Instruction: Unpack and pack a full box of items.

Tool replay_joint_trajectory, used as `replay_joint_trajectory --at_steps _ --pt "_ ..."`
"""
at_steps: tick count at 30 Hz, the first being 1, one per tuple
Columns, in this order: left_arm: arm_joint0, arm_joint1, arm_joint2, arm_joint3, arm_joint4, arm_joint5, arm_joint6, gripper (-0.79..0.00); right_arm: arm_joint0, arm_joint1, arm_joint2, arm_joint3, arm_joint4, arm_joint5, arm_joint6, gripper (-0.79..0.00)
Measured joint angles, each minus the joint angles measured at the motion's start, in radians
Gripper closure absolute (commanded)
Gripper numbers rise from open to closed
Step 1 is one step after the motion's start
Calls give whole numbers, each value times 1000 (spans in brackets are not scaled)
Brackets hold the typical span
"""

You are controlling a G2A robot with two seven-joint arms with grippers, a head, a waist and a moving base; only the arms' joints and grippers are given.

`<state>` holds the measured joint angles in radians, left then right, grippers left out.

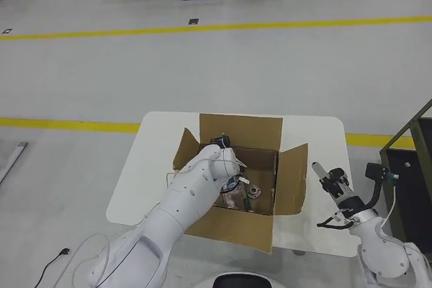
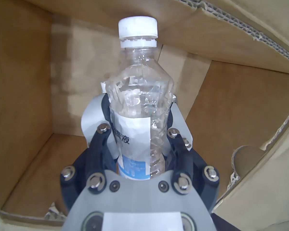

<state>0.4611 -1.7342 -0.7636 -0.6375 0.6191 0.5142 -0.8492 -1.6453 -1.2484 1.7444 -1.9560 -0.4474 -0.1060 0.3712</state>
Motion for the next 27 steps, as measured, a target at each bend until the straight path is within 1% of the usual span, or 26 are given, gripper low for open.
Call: replay_joint_trajectory --at_steps 3,10,15,16,18,19,20,23,27 --pt "0 -1 1 2 0 0 1 0 -3 0 -12 8 1 1 5 -785" --pt "0 -1 1 2 -1 0 1 0 8 0 -32 11 125 43 74 -785" --pt "0 -1 1 2 -1 0 1 0 14 5 -51 0 112 73 145 -785" --pt "0 -1 1 2 -1 0 1 0 17 6 -55 0 107 80 160 -736" --pt "0 -1 1 2 -1 0 1 0 21 8 -60 2 91 92 179 -280" --pt "0 -1 1 2 -1 0 1 0 23 9 -64 6 87 102 186 -166" --pt "0 -1 1 2 -1 0 1 0 24 10 -65 10 85 113 191 0" --pt "0 -1 1 2 -1 0 1 0 29 11 -68 21 86 144 200 0" --pt "0 -1 1 2 -1 0 1 0 33 13 -66 33 124 171 220 0"
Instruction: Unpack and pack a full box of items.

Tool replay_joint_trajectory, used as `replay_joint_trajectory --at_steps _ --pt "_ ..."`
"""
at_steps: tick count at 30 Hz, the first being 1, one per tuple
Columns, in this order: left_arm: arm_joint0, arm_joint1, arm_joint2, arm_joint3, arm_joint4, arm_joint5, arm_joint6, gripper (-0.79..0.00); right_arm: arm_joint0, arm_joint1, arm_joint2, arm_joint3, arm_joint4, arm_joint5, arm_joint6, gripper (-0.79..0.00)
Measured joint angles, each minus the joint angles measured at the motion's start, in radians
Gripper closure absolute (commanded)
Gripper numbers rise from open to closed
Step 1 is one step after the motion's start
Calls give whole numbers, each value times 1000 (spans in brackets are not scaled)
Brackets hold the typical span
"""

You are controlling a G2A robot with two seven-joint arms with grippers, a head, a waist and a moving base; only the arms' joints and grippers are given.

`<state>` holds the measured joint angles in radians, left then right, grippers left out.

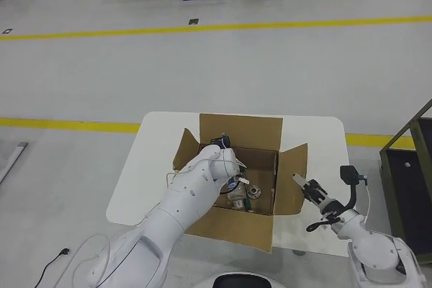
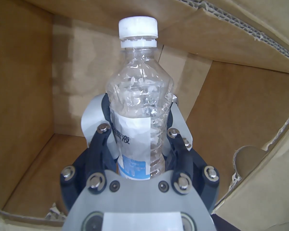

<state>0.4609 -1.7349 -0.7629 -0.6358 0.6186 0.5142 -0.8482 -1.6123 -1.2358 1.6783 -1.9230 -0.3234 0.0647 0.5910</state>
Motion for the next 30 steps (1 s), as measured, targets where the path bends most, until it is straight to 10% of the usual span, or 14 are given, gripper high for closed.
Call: replay_joint_trajectory --at_steps 30 --pt "-15 30 -62 -134 17 -5 -91 0 53 4 -15 37 70 -11 -68 0"
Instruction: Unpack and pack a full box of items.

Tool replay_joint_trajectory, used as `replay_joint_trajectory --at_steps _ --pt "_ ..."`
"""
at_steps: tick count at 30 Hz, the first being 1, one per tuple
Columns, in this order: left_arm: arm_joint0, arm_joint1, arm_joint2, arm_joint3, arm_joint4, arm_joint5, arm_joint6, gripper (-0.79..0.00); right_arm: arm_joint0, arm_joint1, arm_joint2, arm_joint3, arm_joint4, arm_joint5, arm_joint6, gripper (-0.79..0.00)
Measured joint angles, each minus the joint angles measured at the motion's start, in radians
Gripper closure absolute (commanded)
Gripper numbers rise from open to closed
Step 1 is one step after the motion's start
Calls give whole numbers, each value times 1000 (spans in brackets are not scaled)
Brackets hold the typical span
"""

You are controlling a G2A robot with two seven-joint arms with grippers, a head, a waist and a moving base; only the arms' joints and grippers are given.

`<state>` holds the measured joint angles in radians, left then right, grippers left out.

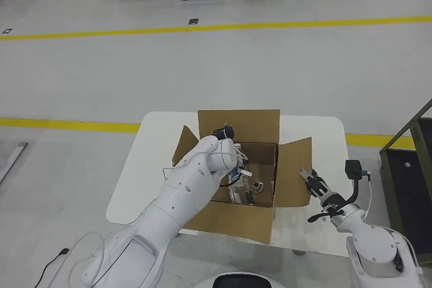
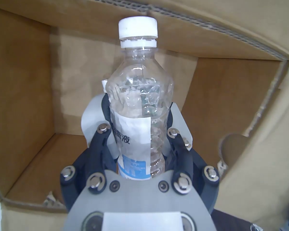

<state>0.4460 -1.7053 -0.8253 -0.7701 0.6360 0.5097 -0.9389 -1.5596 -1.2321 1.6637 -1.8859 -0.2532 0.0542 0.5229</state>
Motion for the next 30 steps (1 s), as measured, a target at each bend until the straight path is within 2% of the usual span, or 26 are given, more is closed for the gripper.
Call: replay_joint_trajectory --at_steps 4,10,14,19,30 --pt "-18 21 -36 -108 19 24 -115 0 17 4 -1 13 -21 -8 9 0" --pt "-5 62 -92 -264 110 64 -229 0 39 15 25 31 -65 -47 51 0" --pt "20 88 -133 -373 179 85 -282 0 53 22 49 41 -78 -67 60 0" --pt "62 114 -188 -473 230 78 -294 0 64 27 72 61 -61 -73 68 0" --pt "64 115 -191 -477 232 78 -294 0 80 45 127 101 -53 -106 148 0"
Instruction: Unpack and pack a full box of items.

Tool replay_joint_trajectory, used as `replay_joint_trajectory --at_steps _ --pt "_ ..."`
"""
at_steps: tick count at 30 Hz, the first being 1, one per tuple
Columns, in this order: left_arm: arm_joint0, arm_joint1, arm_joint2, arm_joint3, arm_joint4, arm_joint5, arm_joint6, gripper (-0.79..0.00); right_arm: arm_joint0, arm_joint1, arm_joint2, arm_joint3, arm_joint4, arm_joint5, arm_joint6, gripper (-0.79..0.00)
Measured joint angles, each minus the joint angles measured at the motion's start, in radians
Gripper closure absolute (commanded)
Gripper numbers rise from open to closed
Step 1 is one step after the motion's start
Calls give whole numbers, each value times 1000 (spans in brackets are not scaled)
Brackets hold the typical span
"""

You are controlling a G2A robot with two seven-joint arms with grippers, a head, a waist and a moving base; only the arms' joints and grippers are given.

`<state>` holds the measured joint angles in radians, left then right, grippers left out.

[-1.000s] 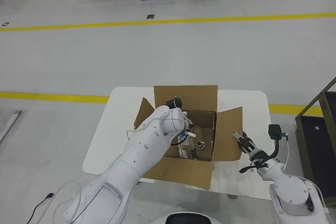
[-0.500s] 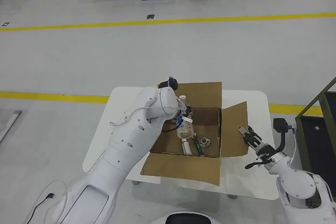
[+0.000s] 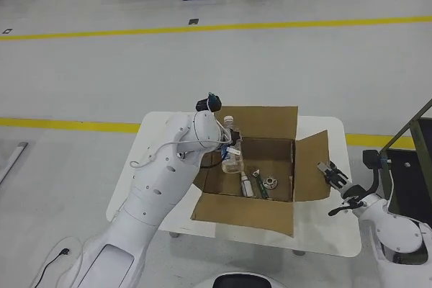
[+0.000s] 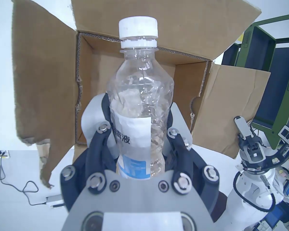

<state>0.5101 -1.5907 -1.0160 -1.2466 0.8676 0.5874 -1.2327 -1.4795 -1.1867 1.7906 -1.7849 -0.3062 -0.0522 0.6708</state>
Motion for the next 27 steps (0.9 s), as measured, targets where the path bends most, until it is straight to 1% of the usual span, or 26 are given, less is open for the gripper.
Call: replay_joint_trajectory --at_steps 5,15,17,19,23,27 --pt "0 0 0 0 0 0 0 0 17 3 -10 22 6 -3 -7 0" --pt "0 0 0 0 0 0 0 0 20 9 -19 30 44 -9 -10 0" --pt "14 2 -7 -6 -4 -13 20 0 19 10 -18 31 49 -10 -10 0" --pt "23 8 -26 -16 5 -19 28 0 17 12 -17 33 55 -13 -11 0" --pt "26 27 -64 -53 67 -29 -29 0 11 14 -19 34 63 -22 -12 0" --pt "42 51 -132 -97 135 -60 -60 0 8 16 -20 33 72 -25 -13 0"
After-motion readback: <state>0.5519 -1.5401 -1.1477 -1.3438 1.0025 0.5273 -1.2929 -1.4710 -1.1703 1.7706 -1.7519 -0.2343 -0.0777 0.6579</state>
